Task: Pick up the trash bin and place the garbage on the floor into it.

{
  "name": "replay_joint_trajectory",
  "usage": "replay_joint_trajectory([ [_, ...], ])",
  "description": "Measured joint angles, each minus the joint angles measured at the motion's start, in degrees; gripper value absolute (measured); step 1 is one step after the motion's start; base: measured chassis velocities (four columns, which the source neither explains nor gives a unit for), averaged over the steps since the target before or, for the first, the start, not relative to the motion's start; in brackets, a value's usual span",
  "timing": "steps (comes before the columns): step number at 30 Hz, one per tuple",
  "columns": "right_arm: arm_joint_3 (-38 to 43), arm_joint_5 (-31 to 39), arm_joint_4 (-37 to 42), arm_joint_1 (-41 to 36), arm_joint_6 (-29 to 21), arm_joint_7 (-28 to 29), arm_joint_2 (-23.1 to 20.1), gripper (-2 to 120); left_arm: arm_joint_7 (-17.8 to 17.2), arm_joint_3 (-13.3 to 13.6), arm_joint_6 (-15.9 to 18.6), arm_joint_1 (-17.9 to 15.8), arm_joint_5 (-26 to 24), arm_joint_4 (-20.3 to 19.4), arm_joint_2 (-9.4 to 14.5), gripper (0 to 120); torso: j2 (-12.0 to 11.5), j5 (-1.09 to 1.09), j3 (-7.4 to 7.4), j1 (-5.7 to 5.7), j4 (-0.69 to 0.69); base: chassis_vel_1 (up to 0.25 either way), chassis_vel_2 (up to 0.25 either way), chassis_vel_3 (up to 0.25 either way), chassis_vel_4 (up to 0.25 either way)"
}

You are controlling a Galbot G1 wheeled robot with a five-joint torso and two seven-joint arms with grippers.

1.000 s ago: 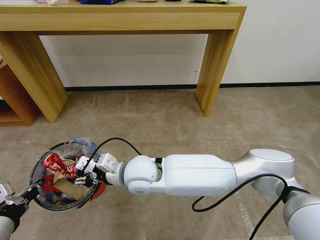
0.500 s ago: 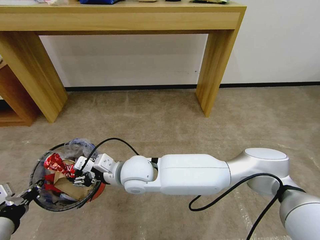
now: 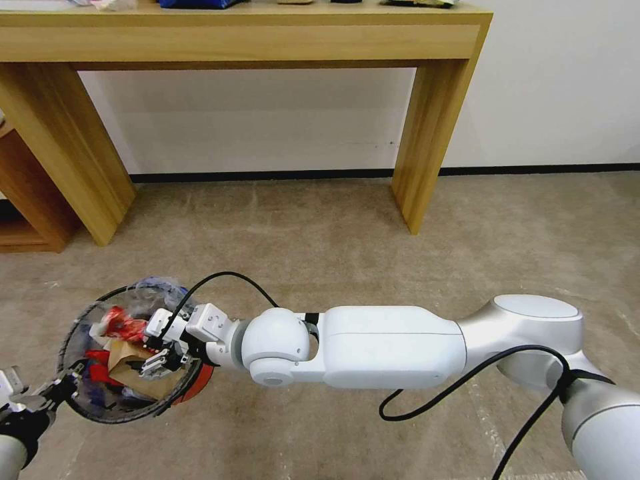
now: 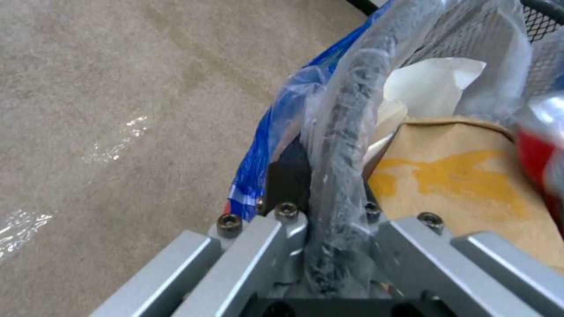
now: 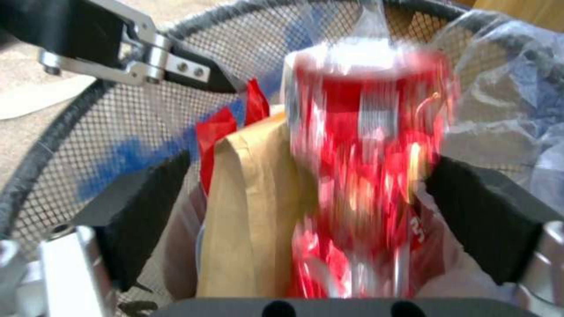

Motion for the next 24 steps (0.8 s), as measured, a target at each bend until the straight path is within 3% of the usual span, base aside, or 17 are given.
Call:
replay_joint_trajectory([
  [24, 2.43, 0.85, 4.58, 0.6, -0.1, 1.02, -2.42, 98, -0.95, -0.22, -0.08, 1.07, -0.02, -0.69, -0.45, 2, 0.0, 0.0, 0.0, 0.0, 0.0, 0.0, 0.0, 0.0, 0.0],
])
